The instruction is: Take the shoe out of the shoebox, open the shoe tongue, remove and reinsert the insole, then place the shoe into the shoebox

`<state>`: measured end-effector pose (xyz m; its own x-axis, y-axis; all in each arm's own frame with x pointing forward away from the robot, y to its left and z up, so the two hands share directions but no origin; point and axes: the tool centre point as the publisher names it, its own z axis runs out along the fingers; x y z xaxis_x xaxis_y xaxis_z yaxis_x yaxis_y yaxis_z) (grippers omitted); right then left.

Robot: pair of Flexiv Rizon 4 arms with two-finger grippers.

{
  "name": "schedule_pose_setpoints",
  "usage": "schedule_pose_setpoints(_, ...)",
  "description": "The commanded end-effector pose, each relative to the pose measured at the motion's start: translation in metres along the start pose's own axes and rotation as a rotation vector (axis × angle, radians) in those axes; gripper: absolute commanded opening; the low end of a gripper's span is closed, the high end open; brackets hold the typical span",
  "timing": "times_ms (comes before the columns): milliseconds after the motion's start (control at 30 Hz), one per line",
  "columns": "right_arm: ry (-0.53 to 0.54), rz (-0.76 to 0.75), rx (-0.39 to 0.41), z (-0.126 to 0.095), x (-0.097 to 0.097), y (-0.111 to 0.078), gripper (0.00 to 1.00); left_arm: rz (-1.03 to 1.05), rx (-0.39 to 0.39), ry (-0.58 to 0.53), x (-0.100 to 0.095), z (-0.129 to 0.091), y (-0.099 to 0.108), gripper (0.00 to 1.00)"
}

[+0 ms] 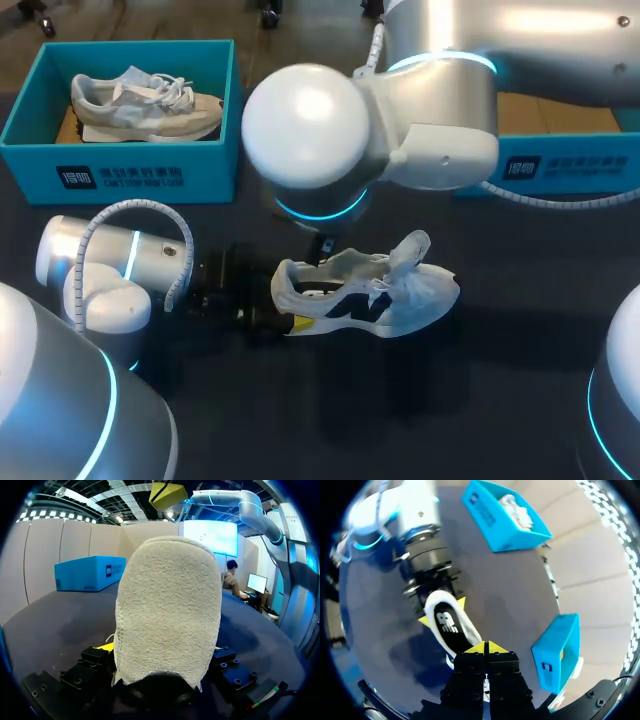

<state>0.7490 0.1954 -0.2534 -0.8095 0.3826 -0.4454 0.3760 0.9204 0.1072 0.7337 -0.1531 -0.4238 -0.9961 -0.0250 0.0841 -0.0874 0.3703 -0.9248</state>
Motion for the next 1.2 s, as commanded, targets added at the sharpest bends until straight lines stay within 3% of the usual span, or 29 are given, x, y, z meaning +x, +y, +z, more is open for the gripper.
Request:
schedule_pose_setpoints(33,0.233,-0.219,-0.028,0.001,-0.006,-0.009,0.00,-0.001,-0.004,0.002,-0.001,0.003,0.002,0.00)
schedule_pose_setpoints(233,0.301,-0.319,-0.043,-0.004,-0.001,-0.009,0.00,-0.001,-0.004,0.002,-0.001,0.003,0.002,0.00)
schedule_pose_setpoints(367,0.336,-0.272,-0.068,-0.006,-0.003,-0.010,0.00,-0.001,-0.004,0.002,-0.001,0.003,0.002,0.00)
schedule_pose_setpoints(967,0.336,-0.272,-0.068,-0.006,-0.003,-0.010,0.00,-0.001,-0.004,0.002,-0.001,0.003,0.002,0.00)
schedule_pose_setpoints(1200,0.344,-0.359,-0.073,0.016,0.016,-0.015,0.00,-0.001,-0.004,0.002,-0.001,0.003,0.002,0.00)
